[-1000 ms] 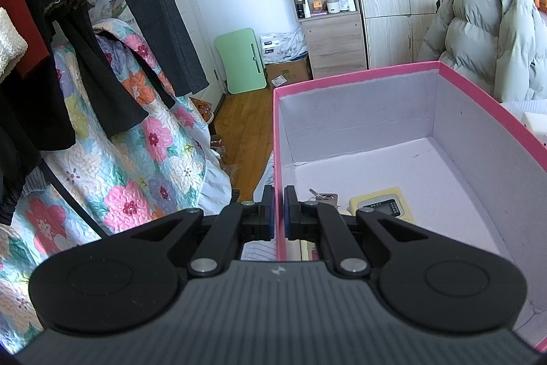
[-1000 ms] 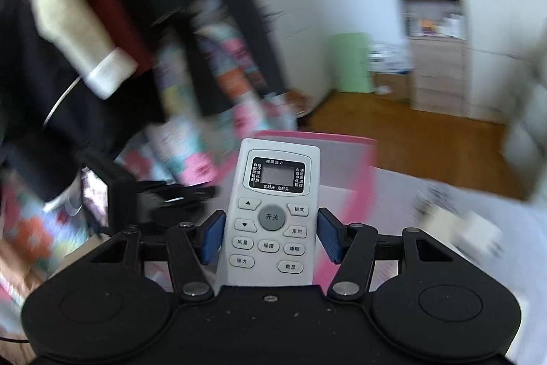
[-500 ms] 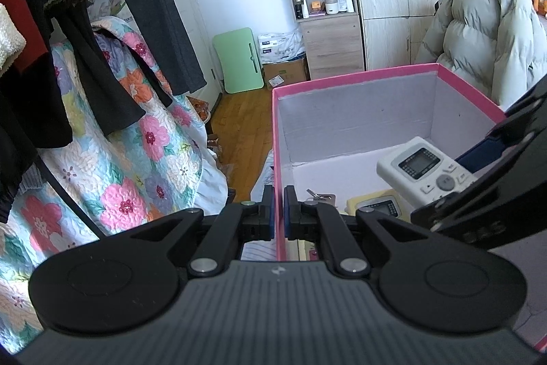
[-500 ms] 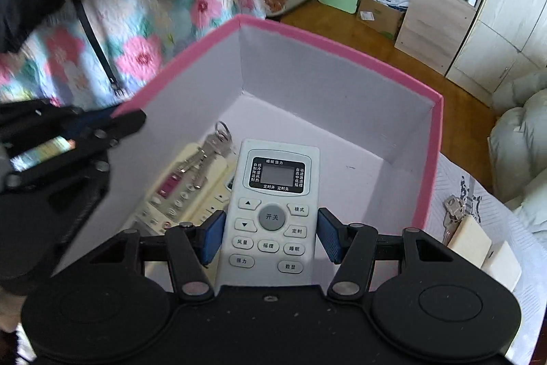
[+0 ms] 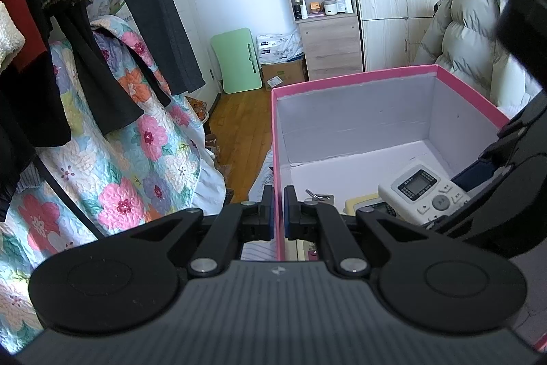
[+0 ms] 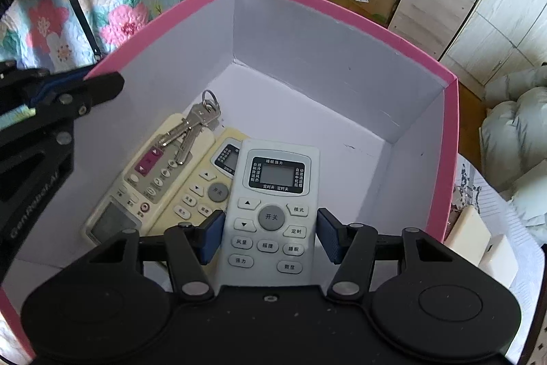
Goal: Organize rigid objects
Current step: 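Carry the white remote into the pink box and open the right gripper, then grasp the small white charger on the bed with the right gripper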
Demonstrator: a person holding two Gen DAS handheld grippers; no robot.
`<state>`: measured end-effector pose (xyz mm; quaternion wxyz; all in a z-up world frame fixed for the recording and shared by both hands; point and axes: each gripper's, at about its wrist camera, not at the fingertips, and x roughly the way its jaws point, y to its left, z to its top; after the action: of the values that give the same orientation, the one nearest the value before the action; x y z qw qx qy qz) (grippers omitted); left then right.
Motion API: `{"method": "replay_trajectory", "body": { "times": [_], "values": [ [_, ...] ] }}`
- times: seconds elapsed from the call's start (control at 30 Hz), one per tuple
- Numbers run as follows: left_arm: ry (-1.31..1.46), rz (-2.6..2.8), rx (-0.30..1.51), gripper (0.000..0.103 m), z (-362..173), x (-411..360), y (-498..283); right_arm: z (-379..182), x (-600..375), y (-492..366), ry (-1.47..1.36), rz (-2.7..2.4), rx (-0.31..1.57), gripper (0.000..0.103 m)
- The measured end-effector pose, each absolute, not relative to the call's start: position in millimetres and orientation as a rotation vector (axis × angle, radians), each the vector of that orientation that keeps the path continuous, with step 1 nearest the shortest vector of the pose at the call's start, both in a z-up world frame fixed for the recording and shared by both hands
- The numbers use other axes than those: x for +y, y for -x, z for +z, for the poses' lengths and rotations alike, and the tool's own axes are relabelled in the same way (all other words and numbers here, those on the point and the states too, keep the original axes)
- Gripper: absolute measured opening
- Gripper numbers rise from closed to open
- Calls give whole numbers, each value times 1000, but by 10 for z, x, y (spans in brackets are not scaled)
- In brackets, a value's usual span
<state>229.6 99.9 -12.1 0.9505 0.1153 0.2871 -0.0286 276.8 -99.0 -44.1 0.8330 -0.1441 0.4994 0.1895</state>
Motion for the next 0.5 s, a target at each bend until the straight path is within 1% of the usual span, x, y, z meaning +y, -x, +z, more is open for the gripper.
{"method": "replay_trajectory", "body": {
  "times": [0.13,0.3,0.5],
  "values": [
    [-241,-56,583,4,-131,1000,-2303,-329,-1072,-2661,263,432,1008,62],
    [-243,-55,584,4,-139,990,-2301,-5,-1245,-2447,220,429,897,63],
    [-244,-54,584,4,-144,989,-2300,398,-1782,-2100,27,447,768,64]
  ]
}}
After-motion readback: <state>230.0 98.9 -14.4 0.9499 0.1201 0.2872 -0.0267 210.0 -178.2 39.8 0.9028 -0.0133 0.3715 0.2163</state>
